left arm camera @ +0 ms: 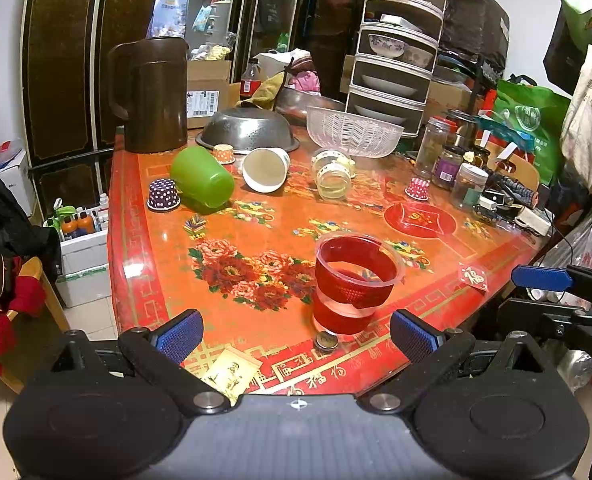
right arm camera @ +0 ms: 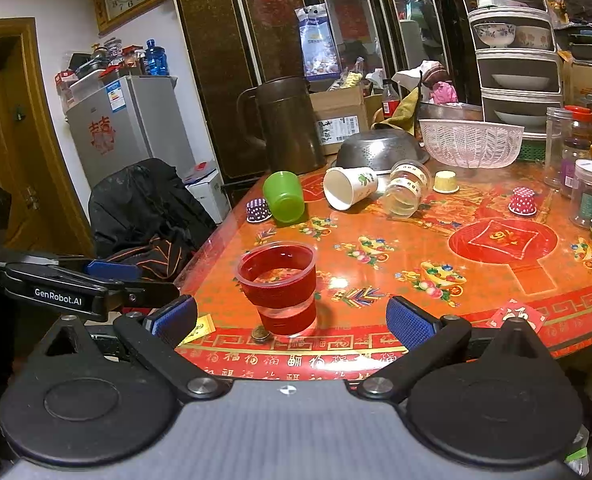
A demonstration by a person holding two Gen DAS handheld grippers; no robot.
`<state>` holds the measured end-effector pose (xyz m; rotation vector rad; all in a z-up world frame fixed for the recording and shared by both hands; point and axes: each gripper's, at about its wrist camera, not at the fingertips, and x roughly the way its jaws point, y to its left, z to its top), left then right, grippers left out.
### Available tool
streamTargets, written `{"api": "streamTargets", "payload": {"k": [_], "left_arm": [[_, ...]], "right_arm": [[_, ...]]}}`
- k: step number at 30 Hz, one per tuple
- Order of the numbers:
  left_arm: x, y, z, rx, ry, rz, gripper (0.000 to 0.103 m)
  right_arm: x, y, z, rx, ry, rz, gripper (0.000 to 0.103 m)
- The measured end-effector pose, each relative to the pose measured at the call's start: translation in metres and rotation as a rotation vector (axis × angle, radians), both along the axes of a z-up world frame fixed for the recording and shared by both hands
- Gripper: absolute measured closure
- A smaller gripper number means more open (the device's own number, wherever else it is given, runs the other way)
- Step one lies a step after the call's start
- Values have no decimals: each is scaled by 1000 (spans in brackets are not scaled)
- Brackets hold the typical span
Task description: Flip cup upright
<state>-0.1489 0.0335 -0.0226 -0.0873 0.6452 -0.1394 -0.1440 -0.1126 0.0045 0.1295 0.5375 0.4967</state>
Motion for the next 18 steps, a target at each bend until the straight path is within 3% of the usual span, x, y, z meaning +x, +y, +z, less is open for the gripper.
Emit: {"api": "streamTargets", "payload": {"k": [18], "left_arm": [[-2, -4, -1, 11, -14, -16, 2]], "right_arm": [[0, 1, -2, 1, 3, 1, 1]]}}
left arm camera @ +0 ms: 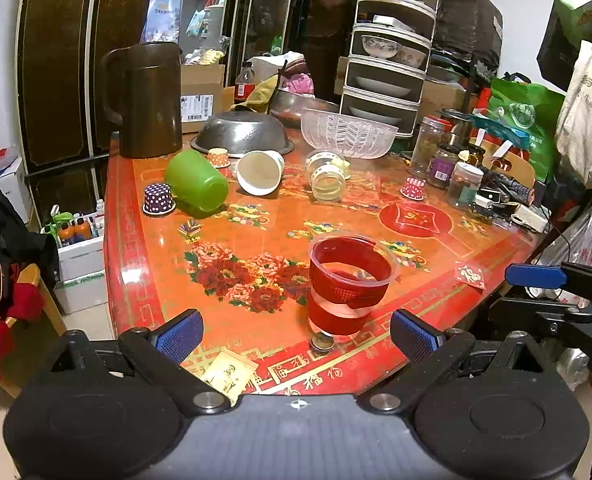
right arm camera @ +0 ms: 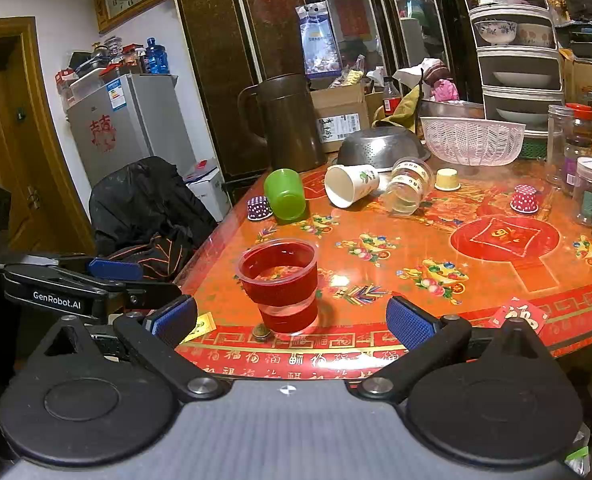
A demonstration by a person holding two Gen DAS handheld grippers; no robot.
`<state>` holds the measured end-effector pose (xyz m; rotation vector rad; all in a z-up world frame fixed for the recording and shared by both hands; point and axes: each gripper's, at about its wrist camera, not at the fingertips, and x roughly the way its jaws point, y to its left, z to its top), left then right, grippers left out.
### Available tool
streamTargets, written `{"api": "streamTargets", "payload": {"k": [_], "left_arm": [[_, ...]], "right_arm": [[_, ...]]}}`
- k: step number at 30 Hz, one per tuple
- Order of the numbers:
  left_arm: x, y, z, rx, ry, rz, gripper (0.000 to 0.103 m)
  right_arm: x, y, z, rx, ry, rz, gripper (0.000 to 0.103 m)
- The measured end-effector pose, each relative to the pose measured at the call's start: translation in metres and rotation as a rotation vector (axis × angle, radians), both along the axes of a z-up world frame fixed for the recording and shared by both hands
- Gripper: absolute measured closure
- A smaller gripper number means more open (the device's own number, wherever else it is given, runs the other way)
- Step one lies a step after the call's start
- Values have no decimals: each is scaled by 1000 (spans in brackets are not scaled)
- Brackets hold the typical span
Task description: Flip cup upright
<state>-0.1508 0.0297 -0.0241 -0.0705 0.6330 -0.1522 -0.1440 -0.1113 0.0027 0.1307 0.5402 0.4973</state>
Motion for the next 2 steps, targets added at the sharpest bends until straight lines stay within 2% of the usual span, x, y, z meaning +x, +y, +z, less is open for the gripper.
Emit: {"api": "streamTargets", "payload": {"k": [2], "left_arm": [[1, 1, 0, -1, 0, 1, 2]], "right_arm": [[0, 0, 0, 0, 0, 0, 1]]}}
